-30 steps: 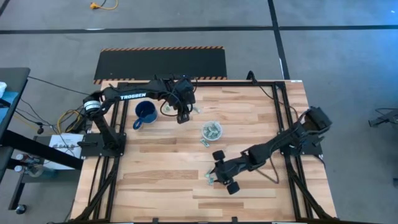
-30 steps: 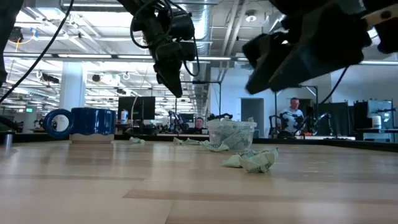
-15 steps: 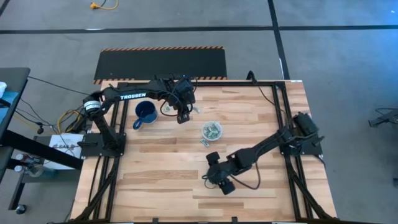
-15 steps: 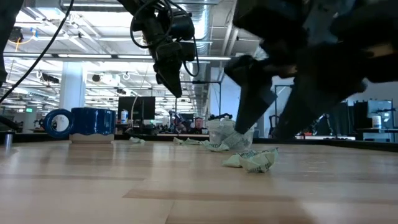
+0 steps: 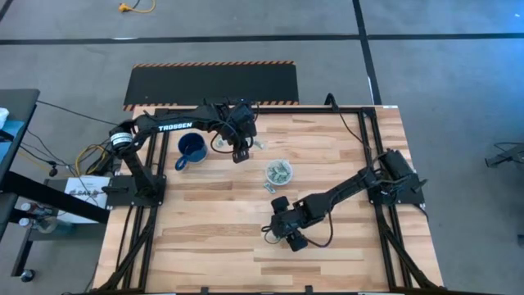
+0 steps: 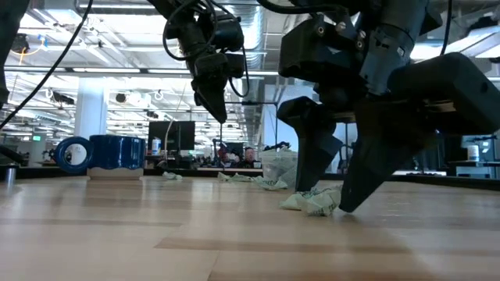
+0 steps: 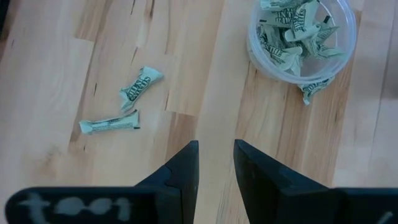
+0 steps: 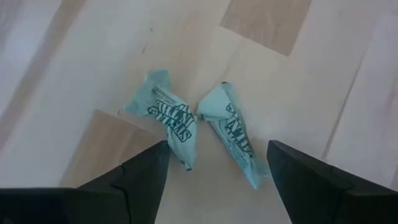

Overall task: Pick and place items into bin
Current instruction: Put the gray stevia packet into the transparent bin

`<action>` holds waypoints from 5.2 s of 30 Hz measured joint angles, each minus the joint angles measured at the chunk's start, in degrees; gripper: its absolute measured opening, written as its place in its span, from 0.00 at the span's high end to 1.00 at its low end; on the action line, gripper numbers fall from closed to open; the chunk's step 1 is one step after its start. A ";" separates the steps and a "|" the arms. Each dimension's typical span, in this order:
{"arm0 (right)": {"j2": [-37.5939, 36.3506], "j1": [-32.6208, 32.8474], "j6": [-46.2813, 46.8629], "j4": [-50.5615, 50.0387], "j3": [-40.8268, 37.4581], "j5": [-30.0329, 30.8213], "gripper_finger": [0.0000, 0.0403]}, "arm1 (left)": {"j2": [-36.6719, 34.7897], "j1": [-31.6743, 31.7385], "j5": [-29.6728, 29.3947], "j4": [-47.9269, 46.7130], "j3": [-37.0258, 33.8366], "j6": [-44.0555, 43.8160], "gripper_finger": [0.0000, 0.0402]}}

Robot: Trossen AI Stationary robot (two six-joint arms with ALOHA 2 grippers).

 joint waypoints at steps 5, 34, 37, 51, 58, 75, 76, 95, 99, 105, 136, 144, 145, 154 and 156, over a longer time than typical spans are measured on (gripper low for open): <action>0.00 -0.44 0.01 -0.17 0.00 -0.07 0.38 | 0.00 0.00 0.00 -0.05 0.00 -0.07 0.78; -0.02 -1.77 0.07 -0.15 0.00 -0.04 0.99 | 0.00 -0.02 0.02 -0.04 0.00 -0.33 0.78; -0.68 -1.73 0.07 -0.47 -0.04 0.04 0.99 | 0.00 -0.02 0.02 -0.04 0.00 -0.33 0.78; -14.68 -8.57 -0.95 -14.36 -0.04 15.28 1.00 | 0.00 -0.02 -0.04 -0.04 0.00 -0.31 0.78; -17.64 -19.50 -2.97 -14.79 -0.04 10.11 1.00 | 0.00 -0.02 -0.07 -0.04 0.00 -0.31 0.78; -14.39 -28.51 -1.44 -15.19 0.00 1.11 0.73 | 0.02 -0.01 -0.15 0.00 -0.02 -0.34 0.78; -14.57 -28.21 -1.42 -15.62 -0.04 0.48 0.71 | 0.02 -0.01 -0.15 0.00 -0.01 -0.31 0.78; -13.68 -5.86 -1.50 -7.52 -0.09 -8.06 0.67 | 0.02 0.00 -0.20 0.11 -0.02 0.15 0.78; -10.08 -3.41 -7.37 -4.20 -0.07 -7.45 0.67 | 0.04 0.00 -0.20 0.15 -0.02 0.17 0.78; -5.37 -1.66 -16.46 -2.98 -0.07 -0.69 0.64 | 0.04 -0.02 -0.59 0.04 -0.02 0.50 0.78; 1.87 3.69 -23.08 -1.17 3.56 5.86 0.62 | 0.04 -0.02 -1.70 0.04 -0.02 0.27 0.78; 2.62 3.60 -22.95 -1.63 3.80 4.96 0.70 | 0.04 -0.01 -1.68 0.03 -0.02 0.13 0.78; 2.69 3.60 -22.97 -1.67 3.80 4.93 0.71 | 0.04 0.00 -1.68 0.04 -0.02 0.13 0.78; 2.73 3.58 -22.94 -1.51 3.74 4.86 0.89 | 0.04 0.00 -1.68 0.04 -0.02 0.07 0.78; 2.75 3.54 -22.93 -1.46 3.74 5.10 0.93 | 0.04 -0.02 -1.68 0.02 -0.02 0.04 0.78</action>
